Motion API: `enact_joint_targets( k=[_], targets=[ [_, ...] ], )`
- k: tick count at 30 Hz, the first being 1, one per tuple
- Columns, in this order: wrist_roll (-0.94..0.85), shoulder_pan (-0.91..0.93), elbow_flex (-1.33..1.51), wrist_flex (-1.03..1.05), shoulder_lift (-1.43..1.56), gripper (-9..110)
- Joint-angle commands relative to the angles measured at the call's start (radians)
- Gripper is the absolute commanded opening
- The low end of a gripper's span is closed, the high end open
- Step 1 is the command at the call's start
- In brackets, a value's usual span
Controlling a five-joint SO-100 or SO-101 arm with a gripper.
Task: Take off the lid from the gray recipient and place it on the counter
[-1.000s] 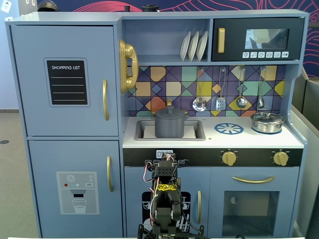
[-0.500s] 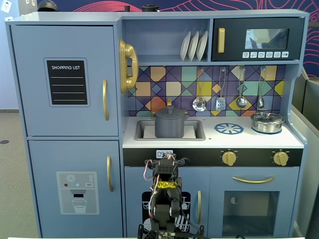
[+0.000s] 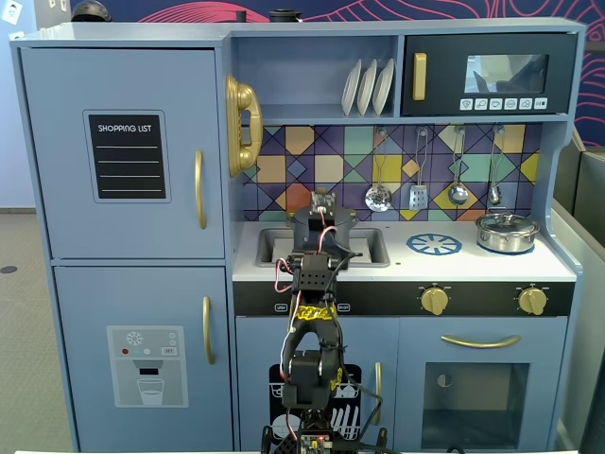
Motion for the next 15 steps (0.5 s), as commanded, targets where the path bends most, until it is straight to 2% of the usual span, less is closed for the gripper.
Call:
enact_joint_targets(
  k=[1,8,15],
  targets=[
    [0.006,-0.025,-0.077,-0.183,-0.04,19],
    [-0.005,-0.014,-0.13,-0.259,-0.115,29],
    [-0.023,-0.018,-0.153,-0.333,-0.204,28]
  ],
)
